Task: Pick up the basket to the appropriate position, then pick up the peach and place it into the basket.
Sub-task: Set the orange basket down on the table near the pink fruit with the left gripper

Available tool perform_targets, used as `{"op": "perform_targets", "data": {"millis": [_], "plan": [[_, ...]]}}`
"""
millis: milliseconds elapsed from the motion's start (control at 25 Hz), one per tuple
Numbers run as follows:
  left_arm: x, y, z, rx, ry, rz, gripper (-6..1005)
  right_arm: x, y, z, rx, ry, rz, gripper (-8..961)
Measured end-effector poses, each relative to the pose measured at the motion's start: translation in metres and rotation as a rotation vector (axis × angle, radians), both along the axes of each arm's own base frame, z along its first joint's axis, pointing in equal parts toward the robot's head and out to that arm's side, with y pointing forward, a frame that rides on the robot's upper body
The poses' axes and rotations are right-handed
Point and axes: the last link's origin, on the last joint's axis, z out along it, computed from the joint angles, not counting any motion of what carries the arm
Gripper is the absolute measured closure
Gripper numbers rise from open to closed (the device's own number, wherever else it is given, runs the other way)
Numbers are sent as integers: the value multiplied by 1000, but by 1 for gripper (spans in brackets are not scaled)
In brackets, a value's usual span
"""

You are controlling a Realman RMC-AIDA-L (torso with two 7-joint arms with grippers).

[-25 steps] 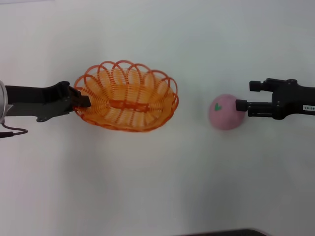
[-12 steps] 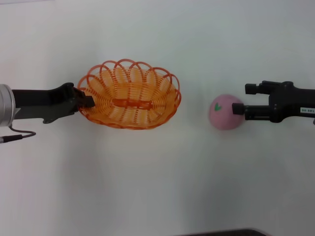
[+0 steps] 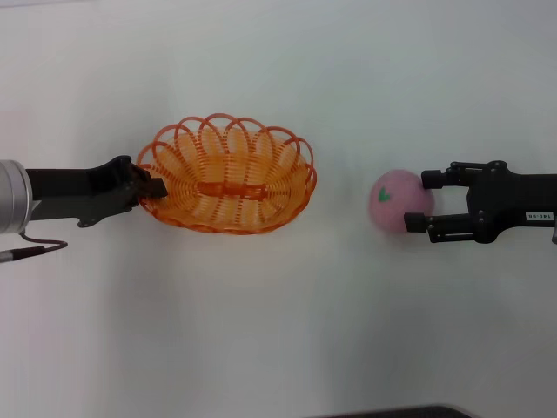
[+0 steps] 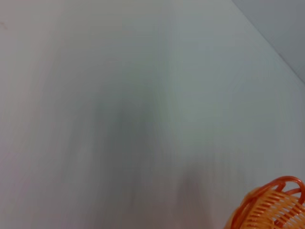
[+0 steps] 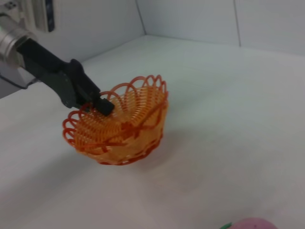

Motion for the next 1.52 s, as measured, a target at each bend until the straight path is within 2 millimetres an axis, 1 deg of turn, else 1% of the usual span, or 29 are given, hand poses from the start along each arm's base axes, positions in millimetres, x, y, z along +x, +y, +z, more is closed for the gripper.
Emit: {"op": "perform_targets", "data": {"millis": [200, 560, 760, 920, 1200, 1520], "plan": [[-5, 0, -3, 10, 2, 18, 927, 0, -1, 1, -2, -2, 19, 107], [-9, 3, -14, 35, -30, 53, 927, 1, -1, 2, 8, -4, 12, 108], [-9, 4, -16, 38, -27, 54, 927, 1, -1, 1, 5, -5, 14, 109], [-7, 6, -15, 48, -23, 47, 928, 1, -1, 1, 3, -2, 14, 110], [-15, 3, -8, 106, -26, 71, 928, 0, -1, 1, 2, -2, 15, 110], [-12, 2, -5, 125, -9, 46, 926, 0, -1, 1, 0, 0, 15, 111]]}}
